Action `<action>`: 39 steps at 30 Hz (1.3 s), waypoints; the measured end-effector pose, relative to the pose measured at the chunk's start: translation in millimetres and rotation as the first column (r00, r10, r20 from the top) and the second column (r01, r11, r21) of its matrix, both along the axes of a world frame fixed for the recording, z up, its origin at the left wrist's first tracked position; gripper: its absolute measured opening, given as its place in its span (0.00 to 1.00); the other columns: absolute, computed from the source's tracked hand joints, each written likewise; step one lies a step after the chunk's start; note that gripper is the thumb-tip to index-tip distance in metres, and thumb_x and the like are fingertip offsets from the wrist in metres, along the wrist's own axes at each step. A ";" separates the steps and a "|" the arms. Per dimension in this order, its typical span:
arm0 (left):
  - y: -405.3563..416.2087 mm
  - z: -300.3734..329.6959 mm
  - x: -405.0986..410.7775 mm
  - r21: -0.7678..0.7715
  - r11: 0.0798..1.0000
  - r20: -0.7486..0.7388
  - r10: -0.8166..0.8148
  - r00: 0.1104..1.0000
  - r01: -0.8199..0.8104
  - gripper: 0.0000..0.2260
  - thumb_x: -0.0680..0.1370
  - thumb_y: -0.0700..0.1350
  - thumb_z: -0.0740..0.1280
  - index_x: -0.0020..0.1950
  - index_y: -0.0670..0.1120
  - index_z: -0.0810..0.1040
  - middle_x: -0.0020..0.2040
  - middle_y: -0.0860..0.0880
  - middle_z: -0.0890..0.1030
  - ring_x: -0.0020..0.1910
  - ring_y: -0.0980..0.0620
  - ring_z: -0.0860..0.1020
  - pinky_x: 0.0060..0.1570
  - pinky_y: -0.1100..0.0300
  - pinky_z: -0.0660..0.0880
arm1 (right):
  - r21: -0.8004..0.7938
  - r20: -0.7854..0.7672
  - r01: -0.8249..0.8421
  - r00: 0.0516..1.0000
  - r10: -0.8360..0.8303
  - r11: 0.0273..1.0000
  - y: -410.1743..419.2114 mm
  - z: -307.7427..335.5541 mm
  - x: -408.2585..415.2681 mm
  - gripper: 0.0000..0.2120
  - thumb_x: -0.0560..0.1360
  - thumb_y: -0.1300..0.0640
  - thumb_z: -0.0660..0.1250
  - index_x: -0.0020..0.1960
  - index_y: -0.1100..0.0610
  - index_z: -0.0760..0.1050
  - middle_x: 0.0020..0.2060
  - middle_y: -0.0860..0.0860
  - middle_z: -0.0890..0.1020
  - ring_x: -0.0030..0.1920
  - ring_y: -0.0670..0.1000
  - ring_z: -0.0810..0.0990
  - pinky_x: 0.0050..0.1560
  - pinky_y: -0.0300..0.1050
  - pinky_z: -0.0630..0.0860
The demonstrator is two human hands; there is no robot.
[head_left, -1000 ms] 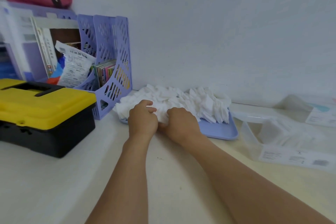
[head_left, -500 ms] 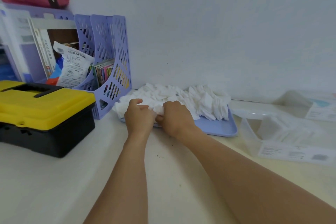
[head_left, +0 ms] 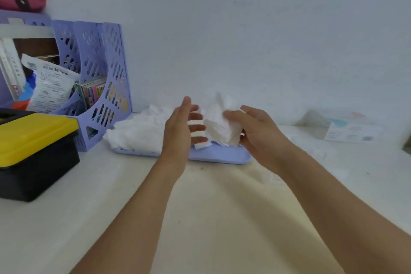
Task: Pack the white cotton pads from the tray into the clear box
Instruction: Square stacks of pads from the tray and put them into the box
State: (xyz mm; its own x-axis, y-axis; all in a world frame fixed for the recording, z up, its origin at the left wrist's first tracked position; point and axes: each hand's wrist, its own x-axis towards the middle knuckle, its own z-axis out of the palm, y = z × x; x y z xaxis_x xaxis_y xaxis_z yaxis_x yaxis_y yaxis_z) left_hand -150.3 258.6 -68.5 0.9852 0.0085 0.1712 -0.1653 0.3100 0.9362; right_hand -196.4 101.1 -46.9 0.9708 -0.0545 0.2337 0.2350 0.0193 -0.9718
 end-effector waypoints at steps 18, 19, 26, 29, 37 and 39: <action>-71.4 -40.5 -34.4 0.001 0.884 -0.022 -0.468 0.884 0.468 0.30 0.70 0.27 0.75 0.69 0.44 0.74 0.60 0.44 0.84 0.61 0.46 0.82 0.58 0.54 0.81 | -0.129 0.079 0.156 0.986 -0.147 0.979 -85.4 -24.3 -20.5 0.09 0.76 0.58 0.75 0.52 0.64 0.83 0.49 0.62 0.85 0.50 0.60 0.86 0.53 0.55 0.84; -70.2 -40.6 -33.2 -0.038 0.872 -0.028 -0.489 0.872 0.488 0.28 0.72 0.26 0.71 0.70 0.43 0.74 0.61 0.42 0.84 0.61 0.45 0.82 0.57 0.55 0.81 | -0.087 0.064 0.143 0.988 -0.137 0.986 -87.0 -24.3 -21.1 0.10 0.77 0.59 0.74 0.54 0.65 0.83 0.51 0.62 0.85 0.52 0.60 0.86 0.54 0.55 0.84; -68.9 -32.1 -30.2 -0.285 0.807 -0.114 -0.563 0.818 0.516 0.20 0.72 0.44 0.69 0.63 0.41 0.79 0.57 0.43 0.85 0.51 0.49 0.85 0.45 0.59 0.82 | 0.013 0.025 0.088 0.996 -0.088 0.996 -94.3 -24.1 -20.9 0.11 0.78 0.62 0.72 0.58 0.67 0.81 0.54 0.61 0.85 0.55 0.59 0.86 0.51 0.50 0.84; -69.8 -34.1 -28.1 -0.292 0.819 -0.149 -0.550 0.822 0.495 0.20 0.75 0.49 0.69 0.64 0.41 0.79 0.60 0.42 0.84 0.56 0.47 0.84 0.47 0.57 0.83 | 0.020 0.017 0.096 0.995 -0.097 0.995 -94.5 -26.5 -19.1 0.11 0.78 0.63 0.71 0.57 0.69 0.80 0.54 0.63 0.85 0.54 0.60 0.86 0.50 0.50 0.84; -74.3 -42.7 -24.8 -0.219 0.885 -0.181 -0.451 0.874 0.411 0.09 0.82 0.40 0.64 0.58 0.39 0.81 0.52 0.44 0.86 0.48 0.50 0.86 0.42 0.61 0.82 | 0.033 -0.023 0.114 0.993 -0.114 0.993 -97.1 -29.1 -14.6 0.11 0.79 0.61 0.70 0.60 0.64 0.80 0.52 0.57 0.87 0.53 0.55 0.87 0.50 0.49 0.85; -74.9 -43.3 -25.4 -0.190 0.908 -0.182 -0.407 0.895 0.374 0.08 0.83 0.40 0.64 0.58 0.38 0.80 0.49 0.46 0.87 0.44 0.51 0.86 0.41 0.62 0.82 | 0.020 -0.009 0.158 0.987 -0.158 0.987 -100.9 -26.8 -14.4 0.11 0.80 0.60 0.70 0.60 0.62 0.80 0.52 0.54 0.87 0.52 0.52 0.87 0.52 0.48 0.84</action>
